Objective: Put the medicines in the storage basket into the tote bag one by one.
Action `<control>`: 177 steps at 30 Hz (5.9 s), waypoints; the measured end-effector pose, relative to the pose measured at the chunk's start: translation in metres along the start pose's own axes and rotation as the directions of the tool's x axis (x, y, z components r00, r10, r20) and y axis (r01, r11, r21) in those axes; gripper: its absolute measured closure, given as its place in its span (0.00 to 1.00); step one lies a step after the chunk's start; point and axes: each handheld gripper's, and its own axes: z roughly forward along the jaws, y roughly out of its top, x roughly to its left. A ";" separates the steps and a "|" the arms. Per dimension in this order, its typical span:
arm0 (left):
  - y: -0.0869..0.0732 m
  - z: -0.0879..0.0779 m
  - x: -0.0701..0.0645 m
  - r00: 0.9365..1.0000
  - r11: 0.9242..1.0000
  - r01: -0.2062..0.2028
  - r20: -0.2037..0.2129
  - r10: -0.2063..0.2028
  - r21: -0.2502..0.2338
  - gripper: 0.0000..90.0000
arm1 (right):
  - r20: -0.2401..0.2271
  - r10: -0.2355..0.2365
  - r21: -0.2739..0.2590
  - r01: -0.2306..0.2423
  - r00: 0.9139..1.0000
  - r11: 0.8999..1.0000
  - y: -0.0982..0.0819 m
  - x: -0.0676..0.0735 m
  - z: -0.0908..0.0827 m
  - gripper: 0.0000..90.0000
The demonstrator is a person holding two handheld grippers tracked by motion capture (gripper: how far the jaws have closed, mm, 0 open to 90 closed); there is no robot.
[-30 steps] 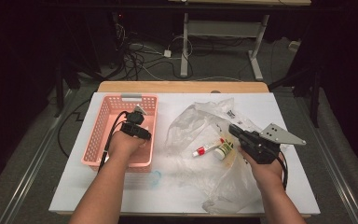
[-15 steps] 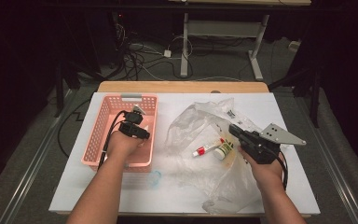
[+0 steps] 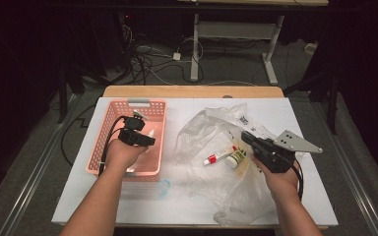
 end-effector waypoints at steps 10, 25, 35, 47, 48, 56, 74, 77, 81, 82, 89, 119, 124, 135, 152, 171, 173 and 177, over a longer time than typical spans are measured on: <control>-0.014 -0.018 -0.005 1.000 0.999 -0.022 0.019 0.023 -0.025 0.64 | 0.000 -0.001 0.005 0.001 1.000 1.000 -0.001 0.001 0.000 1.00; -0.037 -0.032 -0.014 0.997 0.991 -0.058 0.043 0.063 -0.121 0.64 | 0.000 -0.003 0.004 0.003 1.000 1.000 -0.001 0.001 0.001 1.00; -0.064 -0.044 -0.029 0.990 0.959 -0.102 0.065 0.124 -0.263 0.64 | -0.001 -0.004 0.011 0.004 1.000 1.000 -0.002 0.002 0.002 1.00; -0.077 -0.055 -0.057 0.970 0.917 -0.144 0.131 0.205 -0.371 0.64 | -0.002 -0.009 0.016 0.009 1.000 1.000 -0.003 0.002 0.003 1.00; -0.077 -0.056 -0.060 0.968 0.914 -0.152 0.131 0.215 -0.376 0.64 | -0.002 -0.009 0.017 0.009 1.000 1.000 -0.003 0.002 0.003 1.00; -0.076 -0.053 -0.083 0.947 0.891 -0.201 0.151 0.283 -0.406 0.64 | -0.003 -0.007 0.016 0.007 1.000 1.000 -0.003 0.002 0.003 1.00; -0.059 -0.028 -0.145 0.887 0.854 -0.299 0.205 0.413 -0.426 0.64 | -0.005 -0.004 0.012 0.004 1.000 1.000 -0.003 0.002 0.003 1.00; -0.051 -0.017 -0.153 0.882 0.854 -0.310 0.209 0.422 -0.419 0.64 | -0.006 -0.003 0.012 0.003 1.000 1.000 -0.003 0.002 0.003 1.00; -0.040 -0.001 -0.166 0.879 0.854 -0.332 0.198 0.435 -0.401 0.64 | -0.010 -0.007 0.010 0.007 1.000 1.000 -0.002 0.003 0.003 1.00; -0.037 0.002 -0.169 0.878 0.854 -0.337 0.194 0.437 -0.397 0.64 | -0.009 -0.006 0.011 0.006 1.000 1.000 -0.002 0.003 0.003 1.00; -0.012 0.029 -0.186 0.882 0.853 -0.380 0.137 0.451 -0.358 0.64 | -0.013 -0.009 0.006 0.009 1.000 1.000 -0.001 0.004 0.004 1.00; 0.043 0.100 -0.183 0.909 0.858 -0.384 0.026 0.417 -0.342 0.64 | -0.014 0.005 0.001 -0.005 1.000 1.000 -0.002 0.001 0.004 1.00; 0.045 0.100 -0.183 0.904 0.858 -0.383 0.051 0.424 -0.342 0.63 | -0.015 0.008 -0.001 -0.008 1.000 1.000 -0.001 0.000 0.003 1.00; 0.026 0.071 -0.190 0.900 0.856 -0.333 0.137 0.413 -0.396 0.43 | -0.012 0.010 -0.002 -0.010 1.000 1.000 -0.001 -0.001 0.001 1.00; -0.057 0.031 -0.159 0.889 0.846 -0.310 0.182 0.419 -0.434 0.43 | -0.005 0.008 0.015 -0.008 1.000 1.000 -0.005 -0.002 0.003 1.00; -0.130 0.018 -0.130 0.898 0.849 -0.331 0.140 0.418 -0.411 0.39 | 0.027 0.014 0.038 -0.015 1.000 0.999 0.001 0.000 0.000 1.00; -0.132 0.021 -0.128 0.899 0.853 -0.340 0.129 0.419 -0.396 0.39 | 0.032 0.007 0.038 -0.008 0.999 0.999 0.001 -0.002 -0.003 1.00; -0.131 0.025 -0.126 0.906 0.865 -0.323 0.140 0.400 -0.383 0.38 | 0.039 0.028 0.012 -0.029 0.999 1.000 -0.003 -0.007 -0.011 1.00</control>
